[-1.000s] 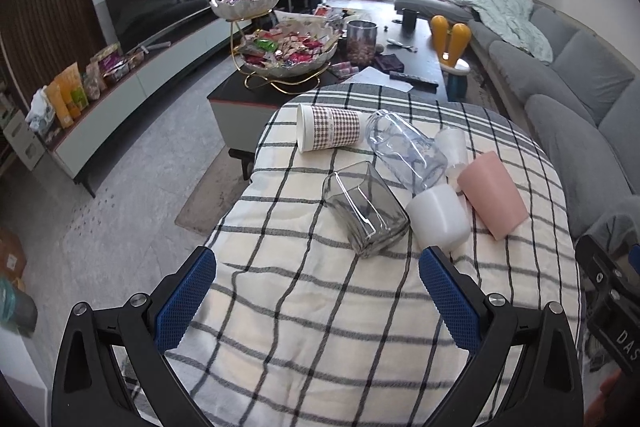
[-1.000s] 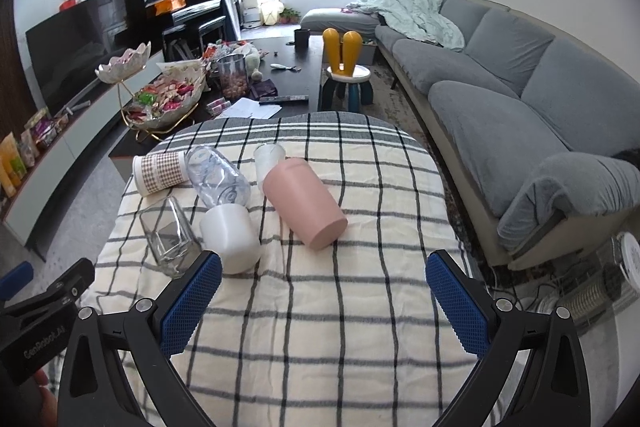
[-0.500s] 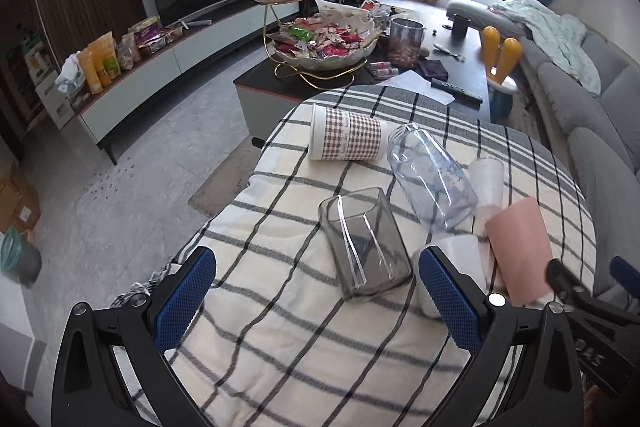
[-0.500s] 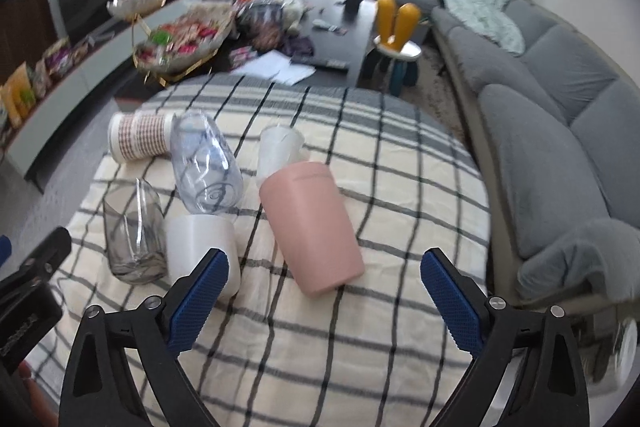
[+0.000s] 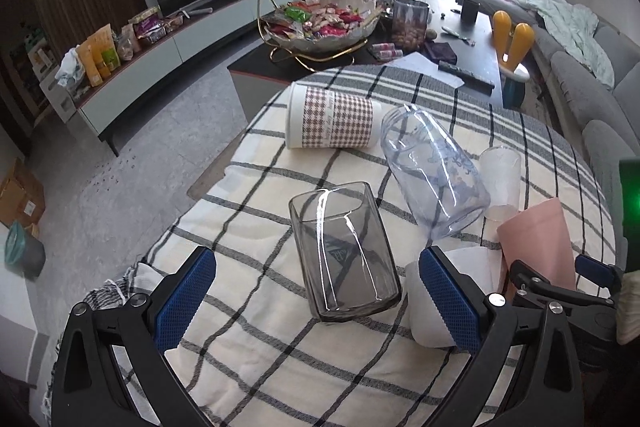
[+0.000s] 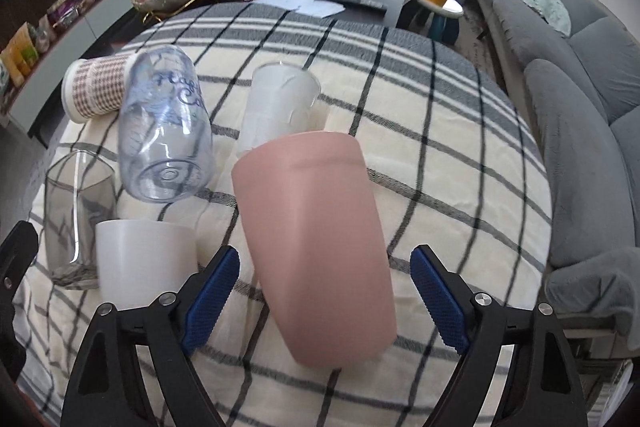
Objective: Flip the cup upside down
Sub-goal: 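Reach the right tool to the pink cup and close around it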
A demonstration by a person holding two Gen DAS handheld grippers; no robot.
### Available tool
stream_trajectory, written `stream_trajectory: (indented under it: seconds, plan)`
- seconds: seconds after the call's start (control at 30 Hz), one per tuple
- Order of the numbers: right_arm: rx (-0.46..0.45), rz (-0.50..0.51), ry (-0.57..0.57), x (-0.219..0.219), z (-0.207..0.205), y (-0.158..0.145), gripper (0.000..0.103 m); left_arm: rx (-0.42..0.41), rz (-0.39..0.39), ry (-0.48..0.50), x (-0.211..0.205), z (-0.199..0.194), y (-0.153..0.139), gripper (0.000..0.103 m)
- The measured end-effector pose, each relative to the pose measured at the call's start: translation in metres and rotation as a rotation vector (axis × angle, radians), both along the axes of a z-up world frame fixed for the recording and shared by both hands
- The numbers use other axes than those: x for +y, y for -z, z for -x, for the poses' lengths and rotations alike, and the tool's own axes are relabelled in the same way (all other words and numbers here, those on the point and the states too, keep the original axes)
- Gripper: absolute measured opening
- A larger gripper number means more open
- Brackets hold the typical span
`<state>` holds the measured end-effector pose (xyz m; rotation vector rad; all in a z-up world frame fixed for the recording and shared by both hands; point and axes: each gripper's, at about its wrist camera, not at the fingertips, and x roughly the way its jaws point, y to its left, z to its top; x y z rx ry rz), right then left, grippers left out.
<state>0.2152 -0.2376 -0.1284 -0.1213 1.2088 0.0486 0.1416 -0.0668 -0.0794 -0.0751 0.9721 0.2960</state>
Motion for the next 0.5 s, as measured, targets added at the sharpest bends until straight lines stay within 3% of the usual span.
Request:
stream_trajectory:
  seconds: [0.17,0.5]
  plan:
    - [0.018,-0.025,0.003,-0.001,-0.006,0.01,0.074,0.006,-0.009,0.007,-0.002,-0.001,0.004,0.103]
    - [-0.023,-0.082,0.083,-0.003,0.013,-0.006,0.073,-0.038,-0.013,0.045,0.004,0.009,-0.012,0.103]
